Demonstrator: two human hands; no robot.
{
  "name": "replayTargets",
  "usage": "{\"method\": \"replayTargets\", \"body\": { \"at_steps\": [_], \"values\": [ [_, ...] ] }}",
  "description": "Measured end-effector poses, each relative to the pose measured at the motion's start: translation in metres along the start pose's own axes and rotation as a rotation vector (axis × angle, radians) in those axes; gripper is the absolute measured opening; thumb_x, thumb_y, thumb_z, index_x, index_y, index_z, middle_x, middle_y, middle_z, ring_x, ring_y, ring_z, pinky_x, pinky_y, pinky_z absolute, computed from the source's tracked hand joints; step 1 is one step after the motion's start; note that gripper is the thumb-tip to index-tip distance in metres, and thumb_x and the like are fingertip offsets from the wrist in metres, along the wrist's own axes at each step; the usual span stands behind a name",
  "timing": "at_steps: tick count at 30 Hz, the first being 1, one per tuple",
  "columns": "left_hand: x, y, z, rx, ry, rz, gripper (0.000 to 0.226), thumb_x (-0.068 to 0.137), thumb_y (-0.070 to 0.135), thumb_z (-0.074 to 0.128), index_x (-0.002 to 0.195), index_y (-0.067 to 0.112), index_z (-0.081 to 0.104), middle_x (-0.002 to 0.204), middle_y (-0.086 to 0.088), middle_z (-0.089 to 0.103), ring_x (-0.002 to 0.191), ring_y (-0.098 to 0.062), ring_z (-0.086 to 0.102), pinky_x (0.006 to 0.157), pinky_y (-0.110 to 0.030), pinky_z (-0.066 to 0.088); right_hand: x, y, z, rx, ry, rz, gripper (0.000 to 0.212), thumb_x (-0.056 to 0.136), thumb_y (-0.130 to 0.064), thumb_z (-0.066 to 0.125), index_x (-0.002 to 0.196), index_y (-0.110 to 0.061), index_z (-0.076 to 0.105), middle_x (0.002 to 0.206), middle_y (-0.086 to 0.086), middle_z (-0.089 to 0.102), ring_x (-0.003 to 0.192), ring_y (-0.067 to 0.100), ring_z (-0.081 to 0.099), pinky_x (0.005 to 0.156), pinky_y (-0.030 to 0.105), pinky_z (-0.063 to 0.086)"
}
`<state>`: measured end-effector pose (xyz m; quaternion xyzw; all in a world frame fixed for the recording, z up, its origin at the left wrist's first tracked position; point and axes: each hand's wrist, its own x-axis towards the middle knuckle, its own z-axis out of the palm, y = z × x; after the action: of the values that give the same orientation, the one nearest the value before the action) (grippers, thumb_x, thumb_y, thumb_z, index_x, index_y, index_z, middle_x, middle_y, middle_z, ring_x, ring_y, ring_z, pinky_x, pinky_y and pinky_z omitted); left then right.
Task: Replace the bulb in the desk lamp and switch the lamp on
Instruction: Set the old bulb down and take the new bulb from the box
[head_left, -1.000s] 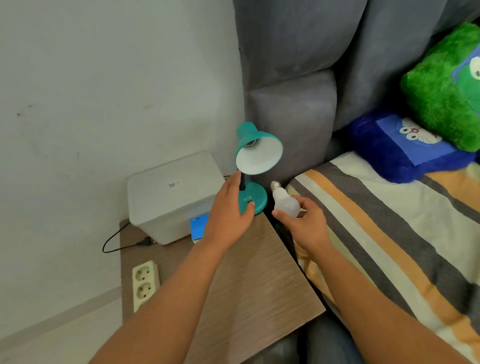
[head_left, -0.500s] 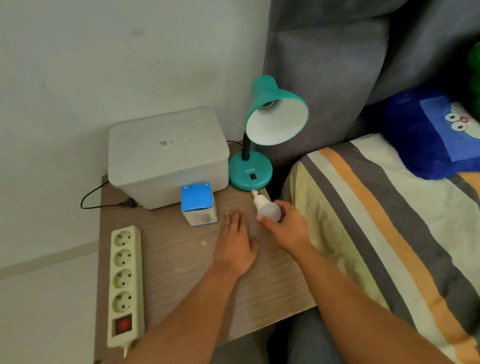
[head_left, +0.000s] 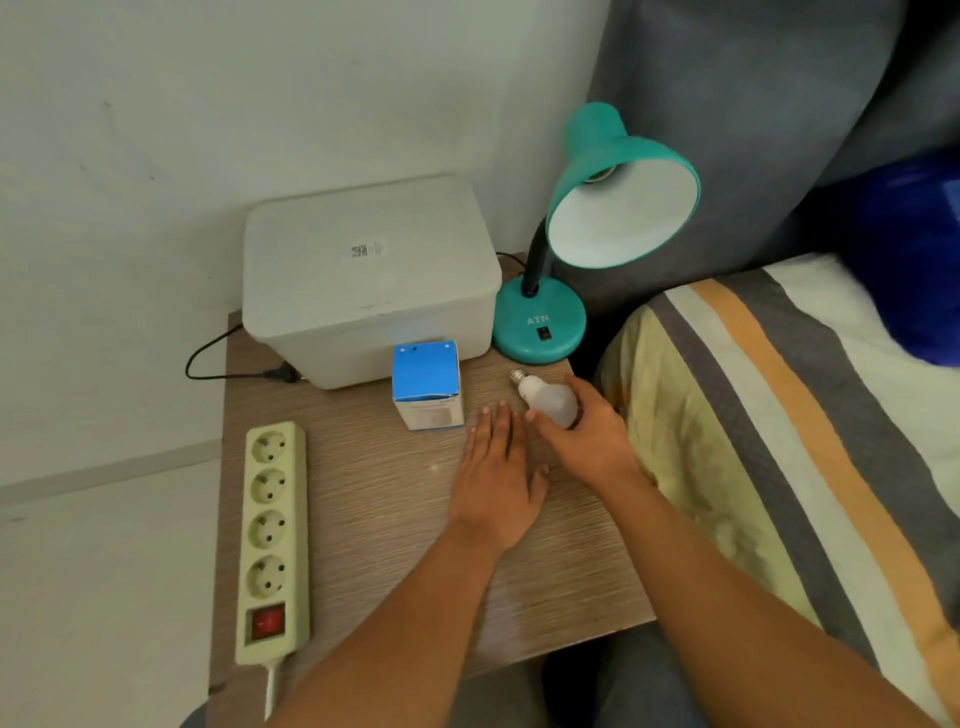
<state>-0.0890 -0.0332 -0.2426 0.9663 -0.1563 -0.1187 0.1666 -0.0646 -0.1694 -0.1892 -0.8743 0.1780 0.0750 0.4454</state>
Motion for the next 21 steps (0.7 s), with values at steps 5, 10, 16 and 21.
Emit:
{"method": "replayTargets", "body": {
  "at_steps": [5,10,16,21],
  "values": [
    [-0.014,-0.012,-0.014,-0.013,-0.039,0.064,0.07,0.104,0.043,0.032,0.16,0.008,0.009,0.169,-0.012,0.003,0.156,-0.025,-0.006,0.125,-0.034,-0.006,-0.001,0.002,-0.003,0.022,-0.025,0.033,0.086,0.08,-0.043,0.078,0.15,-0.014,0.038,0.145,0.008,0.052,0.132,0.027,0.05,0.11,0.042,0.041],
    [-0.044,-0.032,-0.027,-0.064,-0.023,0.029,0.064,0.105,0.04,0.037,0.159,0.012,0.018,0.168,-0.007,0.012,0.156,-0.021,0.002,0.121,-0.027,-0.001,-0.008,-0.002,-0.006,-0.027,0.006,0.031,0.086,0.079,-0.05,0.076,0.15,-0.018,0.038,0.146,0.008,0.049,0.134,0.028,0.046,0.111,0.048,0.039],
    [-0.074,-0.057,-0.051,-0.172,0.164,-0.122,0.057,0.099,0.033,0.048,0.152,0.016,0.038,0.156,-0.005,0.039,0.144,-0.021,0.033,0.119,-0.031,0.026,-0.023,-0.022,-0.004,-0.102,0.138,-0.155,0.067,0.081,-0.046,0.073,0.139,-0.017,0.052,0.141,0.007,0.051,0.13,0.027,0.047,0.111,0.043,0.037],
    [-0.074,-0.071,-0.072,-0.383,0.303,-0.307,0.07,0.092,0.038,0.064,0.151,0.016,0.034,0.153,-0.004,0.039,0.14,-0.021,0.038,0.116,-0.037,0.036,-0.027,-0.059,0.007,-0.156,0.061,-0.367,0.057,0.087,-0.039,0.07,0.138,-0.018,0.055,0.143,0.001,0.052,0.135,0.019,0.045,0.115,0.035,0.033]
  ]
}}
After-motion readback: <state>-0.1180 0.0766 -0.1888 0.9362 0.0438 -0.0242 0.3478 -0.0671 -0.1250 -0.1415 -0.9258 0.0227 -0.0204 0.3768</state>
